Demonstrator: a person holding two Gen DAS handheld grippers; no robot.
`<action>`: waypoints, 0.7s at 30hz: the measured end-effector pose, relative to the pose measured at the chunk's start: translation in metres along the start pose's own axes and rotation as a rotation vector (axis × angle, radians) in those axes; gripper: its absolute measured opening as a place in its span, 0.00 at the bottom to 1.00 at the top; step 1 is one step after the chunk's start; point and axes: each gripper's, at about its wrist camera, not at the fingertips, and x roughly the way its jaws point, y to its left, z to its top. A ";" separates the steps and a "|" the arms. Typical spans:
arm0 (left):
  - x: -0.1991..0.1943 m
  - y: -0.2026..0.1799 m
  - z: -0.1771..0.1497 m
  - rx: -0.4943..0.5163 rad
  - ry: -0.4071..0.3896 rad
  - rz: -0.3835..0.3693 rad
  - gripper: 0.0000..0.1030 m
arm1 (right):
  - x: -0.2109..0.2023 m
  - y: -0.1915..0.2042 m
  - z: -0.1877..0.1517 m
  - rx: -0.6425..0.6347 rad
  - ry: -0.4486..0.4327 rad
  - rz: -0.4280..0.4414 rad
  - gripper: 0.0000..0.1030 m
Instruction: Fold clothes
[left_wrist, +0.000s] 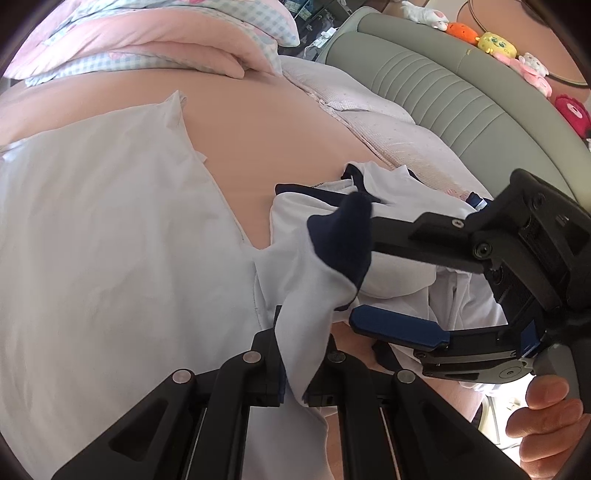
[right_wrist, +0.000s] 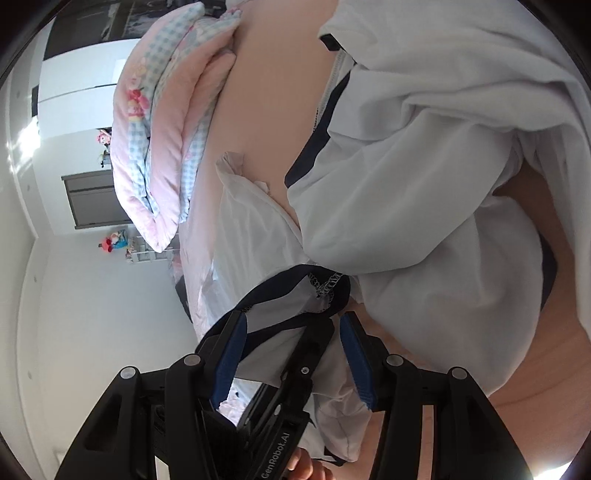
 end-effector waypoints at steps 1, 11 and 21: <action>0.002 0.001 0.001 -0.012 0.000 -0.002 0.04 | 0.003 -0.001 0.000 0.029 0.000 0.008 0.51; 0.002 -0.005 0.003 -0.029 0.016 0.089 0.04 | 0.023 -0.001 0.006 0.112 -0.033 -0.109 0.54; -0.003 0.003 0.005 -0.037 0.017 0.062 0.04 | 0.036 0.002 0.013 0.088 -0.034 -0.175 0.54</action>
